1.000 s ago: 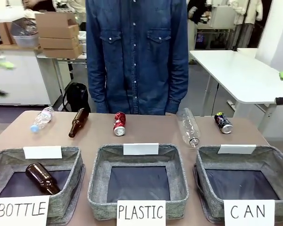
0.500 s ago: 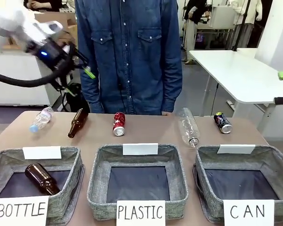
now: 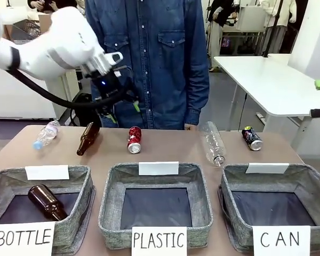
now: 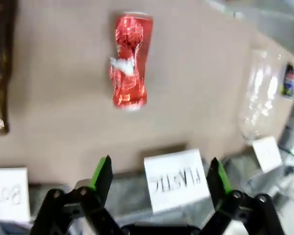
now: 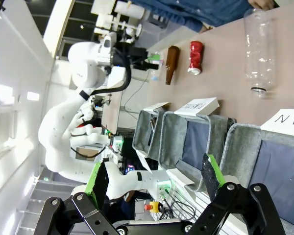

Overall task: Sort the can waste into the basket.
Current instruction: Pick up the can waste from the table and place it in the right Fabric basket.

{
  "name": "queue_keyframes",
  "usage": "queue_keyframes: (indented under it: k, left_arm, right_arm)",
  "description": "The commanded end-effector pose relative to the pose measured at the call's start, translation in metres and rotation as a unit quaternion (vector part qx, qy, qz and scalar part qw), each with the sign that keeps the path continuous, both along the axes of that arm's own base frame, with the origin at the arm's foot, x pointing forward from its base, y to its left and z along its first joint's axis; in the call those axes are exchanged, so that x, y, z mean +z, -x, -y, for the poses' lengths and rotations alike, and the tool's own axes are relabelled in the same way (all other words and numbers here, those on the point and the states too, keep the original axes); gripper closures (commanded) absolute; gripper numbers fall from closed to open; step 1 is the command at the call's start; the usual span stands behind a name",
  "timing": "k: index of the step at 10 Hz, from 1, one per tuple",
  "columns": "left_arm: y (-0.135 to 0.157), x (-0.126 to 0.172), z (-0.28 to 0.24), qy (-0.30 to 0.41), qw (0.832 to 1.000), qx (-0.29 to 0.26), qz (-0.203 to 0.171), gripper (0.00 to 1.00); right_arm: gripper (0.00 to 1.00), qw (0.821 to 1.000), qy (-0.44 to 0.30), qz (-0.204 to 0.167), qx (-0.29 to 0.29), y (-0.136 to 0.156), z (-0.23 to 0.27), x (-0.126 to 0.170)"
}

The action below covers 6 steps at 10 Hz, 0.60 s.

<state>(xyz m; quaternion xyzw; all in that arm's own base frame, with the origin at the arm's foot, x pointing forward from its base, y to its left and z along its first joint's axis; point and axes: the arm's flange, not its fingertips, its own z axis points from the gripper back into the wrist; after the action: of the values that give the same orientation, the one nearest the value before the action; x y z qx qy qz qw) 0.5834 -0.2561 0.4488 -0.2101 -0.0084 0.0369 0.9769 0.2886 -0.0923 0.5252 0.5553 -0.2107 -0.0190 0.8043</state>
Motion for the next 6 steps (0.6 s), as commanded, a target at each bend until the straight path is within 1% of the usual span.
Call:
queue_keyframes:
  k: [1,3,4,5,6]
  left_arm:
    - [0.001,-0.029,0.012,-0.045,0.996,0.038,0.064,0.00]
    - [-0.004,-0.059,0.030,-0.080,0.991,0.047,0.099,0.00]
    - [-0.013,-0.073,0.037,-0.086,0.990,0.049,0.103,0.00]
    - [-0.022,-0.086,0.043,-0.083,0.991,0.050,0.093,0.00]
    - [-0.028,-0.100,0.048,-0.104,0.990,0.052,0.080,0.00]
  right_arm:
    - [0.00,1.000,-0.008,0.017,0.002,-0.003,0.000,0.000]
    - [0.00,1.000,-0.008,0.017,0.002,-0.003,0.000,0.000]
    - [0.00,1.000,-0.008,0.017,0.002,-0.003,0.000,0.000]
    - [0.00,1.000,-0.008,0.017,0.002,-0.003,0.000,0.000]
    - [0.00,1.000,-0.008,0.017,0.002,-0.003,0.000,0.000]
